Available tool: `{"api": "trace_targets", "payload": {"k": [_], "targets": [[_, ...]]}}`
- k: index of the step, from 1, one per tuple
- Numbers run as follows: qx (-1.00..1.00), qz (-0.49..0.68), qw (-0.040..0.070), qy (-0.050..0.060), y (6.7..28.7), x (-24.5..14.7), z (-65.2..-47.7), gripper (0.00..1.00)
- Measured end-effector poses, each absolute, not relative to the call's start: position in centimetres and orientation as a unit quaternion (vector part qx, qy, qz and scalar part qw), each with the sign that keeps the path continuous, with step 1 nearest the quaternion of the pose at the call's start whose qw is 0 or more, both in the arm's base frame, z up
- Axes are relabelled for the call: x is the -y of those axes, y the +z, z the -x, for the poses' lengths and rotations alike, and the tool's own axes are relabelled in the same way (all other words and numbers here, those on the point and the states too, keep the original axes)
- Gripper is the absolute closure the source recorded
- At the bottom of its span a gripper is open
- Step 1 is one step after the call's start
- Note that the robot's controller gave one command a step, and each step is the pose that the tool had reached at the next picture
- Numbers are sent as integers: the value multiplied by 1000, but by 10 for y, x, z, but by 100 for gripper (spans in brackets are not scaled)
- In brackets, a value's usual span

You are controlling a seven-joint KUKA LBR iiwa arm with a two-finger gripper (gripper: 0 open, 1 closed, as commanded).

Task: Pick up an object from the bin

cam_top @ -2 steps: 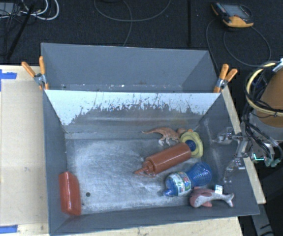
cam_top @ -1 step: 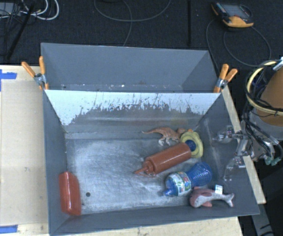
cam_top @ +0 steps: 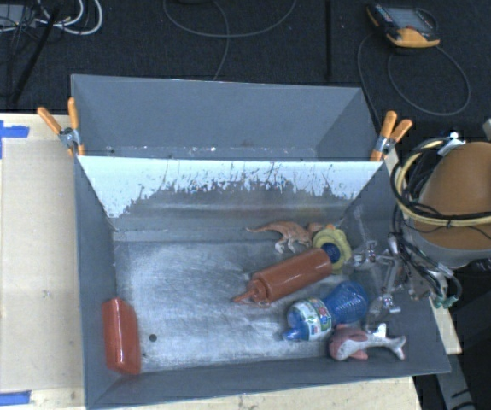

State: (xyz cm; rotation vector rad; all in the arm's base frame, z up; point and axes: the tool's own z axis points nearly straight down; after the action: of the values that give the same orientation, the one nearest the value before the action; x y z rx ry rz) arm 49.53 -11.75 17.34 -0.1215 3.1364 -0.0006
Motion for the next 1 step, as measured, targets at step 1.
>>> {"api": "trace_targets", "payload": {"k": [1], "targets": [[-996, 91, 3, -1, 87, 97, -489, 0]]}}
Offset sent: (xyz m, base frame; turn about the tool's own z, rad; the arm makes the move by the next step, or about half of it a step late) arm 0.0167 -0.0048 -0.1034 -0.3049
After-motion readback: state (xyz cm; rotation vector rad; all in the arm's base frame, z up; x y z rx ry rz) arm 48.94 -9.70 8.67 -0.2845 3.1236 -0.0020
